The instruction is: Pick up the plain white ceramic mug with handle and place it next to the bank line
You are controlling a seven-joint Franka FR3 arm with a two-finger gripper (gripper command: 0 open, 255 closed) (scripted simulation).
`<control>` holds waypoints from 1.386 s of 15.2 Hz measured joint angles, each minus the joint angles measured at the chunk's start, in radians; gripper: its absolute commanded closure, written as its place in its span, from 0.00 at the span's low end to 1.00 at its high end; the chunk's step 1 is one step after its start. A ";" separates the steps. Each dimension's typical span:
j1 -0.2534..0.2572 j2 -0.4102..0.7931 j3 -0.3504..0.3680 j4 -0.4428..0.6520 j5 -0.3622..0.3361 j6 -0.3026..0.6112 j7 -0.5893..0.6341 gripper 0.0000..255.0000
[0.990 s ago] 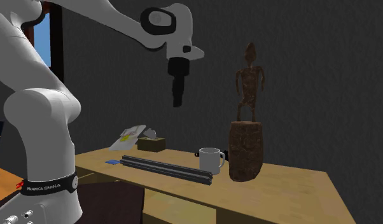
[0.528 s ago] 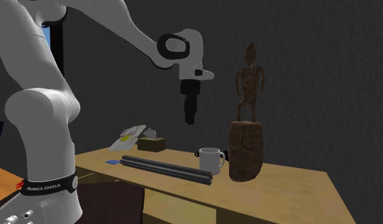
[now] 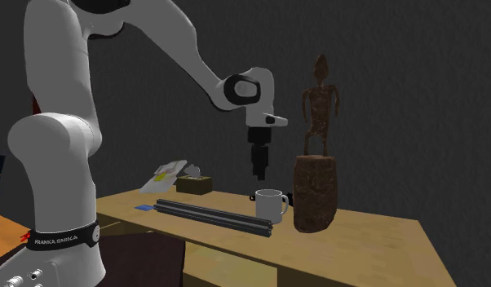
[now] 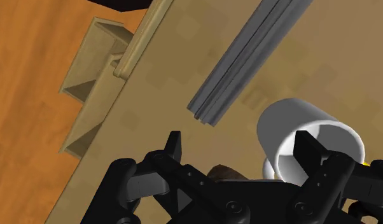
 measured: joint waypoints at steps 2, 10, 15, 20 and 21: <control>0.007 0.074 0.007 0.046 -0.006 0.032 0.021 0.00; 0.041 0.310 0.022 0.191 -0.036 0.135 0.097 0.00; 0.045 0.362 0.019 0.188 -0.047 0.198 0.104 0.00; 0.047 0.366 0.022 0.190 -0.052 0.216 0.107 0.00; 0.048 0.365 0.023 0.188 -0.051 0.216 0.107 0.00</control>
